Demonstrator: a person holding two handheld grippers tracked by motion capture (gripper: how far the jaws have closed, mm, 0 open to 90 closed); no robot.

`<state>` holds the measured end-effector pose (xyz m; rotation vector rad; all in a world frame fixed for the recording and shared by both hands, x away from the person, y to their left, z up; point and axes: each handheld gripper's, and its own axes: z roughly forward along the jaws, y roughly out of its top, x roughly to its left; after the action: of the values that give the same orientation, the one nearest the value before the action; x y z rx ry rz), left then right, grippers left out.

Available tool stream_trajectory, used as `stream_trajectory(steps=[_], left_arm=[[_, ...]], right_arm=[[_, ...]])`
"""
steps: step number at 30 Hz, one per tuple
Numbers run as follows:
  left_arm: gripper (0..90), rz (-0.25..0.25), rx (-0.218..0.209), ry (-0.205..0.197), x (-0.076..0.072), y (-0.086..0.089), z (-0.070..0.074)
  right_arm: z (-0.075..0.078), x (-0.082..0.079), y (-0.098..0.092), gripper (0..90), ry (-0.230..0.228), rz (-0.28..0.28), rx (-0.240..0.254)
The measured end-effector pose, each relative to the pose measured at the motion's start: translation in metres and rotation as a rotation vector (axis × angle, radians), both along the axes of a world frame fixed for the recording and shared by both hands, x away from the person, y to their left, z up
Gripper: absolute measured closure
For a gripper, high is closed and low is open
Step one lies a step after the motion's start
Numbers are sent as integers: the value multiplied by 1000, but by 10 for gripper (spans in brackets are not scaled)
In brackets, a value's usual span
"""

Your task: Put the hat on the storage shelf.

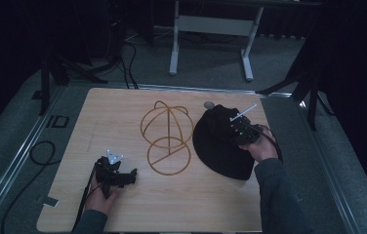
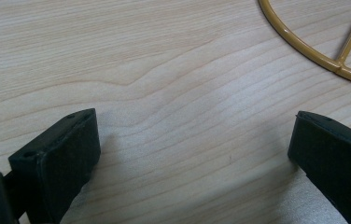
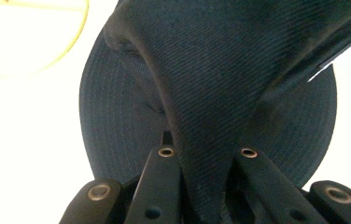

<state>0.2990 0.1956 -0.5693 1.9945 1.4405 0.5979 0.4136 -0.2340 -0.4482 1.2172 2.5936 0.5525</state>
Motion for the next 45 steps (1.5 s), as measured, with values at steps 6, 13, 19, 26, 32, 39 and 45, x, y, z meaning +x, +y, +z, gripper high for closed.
stream_trajectory(steps=[6, 13, 19, 26, 32, 39, 45], left_arm=[[26, 0, 0, 0, 0, 0, 0], [26, 0, 0, 0, 0, 0, 0], [26, -2, 3, 1, 0, 0, 0], [26, 0, 1, 2, 0, 0, 0], [26, -1, 2, 1, 0, 0, 0], [26, -1, 2, 1, 0, 0, 0], [26, -1, 2, 2, 0, 0, 0]], right_arm=[[11, 1, 3, 871, -20, 8, -16], [19, 2, 7, 871, -30, 17, -17], [27, 0, 8, 872, -43, 24, -10], [37, -2, 8, 872, -59, 44, 2], [45, -4, 12, 871, -62, 65, -13], [57, -7, 16, 871, -74, 97, -19], [71, -9, 19, 871, -88, 117, -11]])
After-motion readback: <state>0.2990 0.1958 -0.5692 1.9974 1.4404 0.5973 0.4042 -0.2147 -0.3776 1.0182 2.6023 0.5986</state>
